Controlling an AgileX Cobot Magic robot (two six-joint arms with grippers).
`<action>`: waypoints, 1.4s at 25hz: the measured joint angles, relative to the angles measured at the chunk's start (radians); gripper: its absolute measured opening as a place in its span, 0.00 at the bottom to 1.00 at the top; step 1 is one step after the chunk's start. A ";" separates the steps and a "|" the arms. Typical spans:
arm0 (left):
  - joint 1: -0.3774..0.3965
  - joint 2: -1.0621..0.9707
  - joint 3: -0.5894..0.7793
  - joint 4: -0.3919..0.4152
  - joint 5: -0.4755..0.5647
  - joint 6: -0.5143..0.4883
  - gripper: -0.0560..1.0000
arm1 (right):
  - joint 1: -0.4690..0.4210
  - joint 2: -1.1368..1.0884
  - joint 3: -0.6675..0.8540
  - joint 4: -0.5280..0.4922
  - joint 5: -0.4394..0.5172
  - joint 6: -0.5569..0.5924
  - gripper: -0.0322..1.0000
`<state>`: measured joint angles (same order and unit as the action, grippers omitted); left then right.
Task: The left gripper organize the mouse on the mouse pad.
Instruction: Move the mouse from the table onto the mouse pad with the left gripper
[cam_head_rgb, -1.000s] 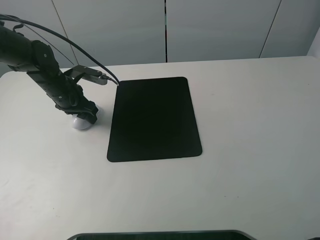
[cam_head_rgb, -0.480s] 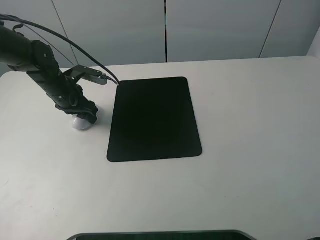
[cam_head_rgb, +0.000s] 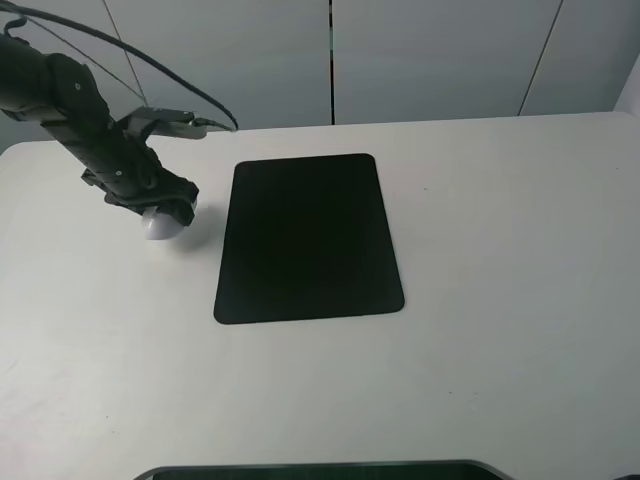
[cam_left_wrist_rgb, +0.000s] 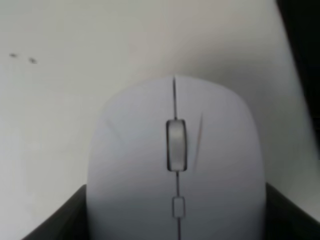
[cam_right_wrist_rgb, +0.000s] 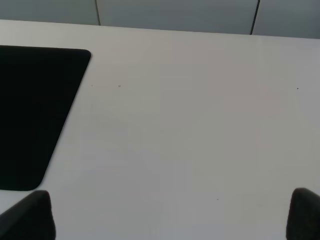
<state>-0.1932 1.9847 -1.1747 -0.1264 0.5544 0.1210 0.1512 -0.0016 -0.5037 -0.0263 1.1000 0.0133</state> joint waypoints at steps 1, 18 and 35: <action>-0.004 -0.008 -0.019 0.000 0.030 -0.043 0.60 | 0.000 0.000 0.000 0.000 0.000 0.000 0.71; -0.227 -0.014 -0.093 0.027 0.123 -0.518 0.60 | 0.000 0.000 0.000 0.000 0.000 0.000 0.71; -0.428 0.267 -0.491 0.059 0.294 -0.619 0.60 | 0.000 0.000 0.000 0.000 0.000 0.000 0.71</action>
<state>-0.6209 2.2514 -1.6656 -0.0677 0.8488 -0.4980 0.1512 -0.0016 -0.5037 -0.0263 1.1000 0.0133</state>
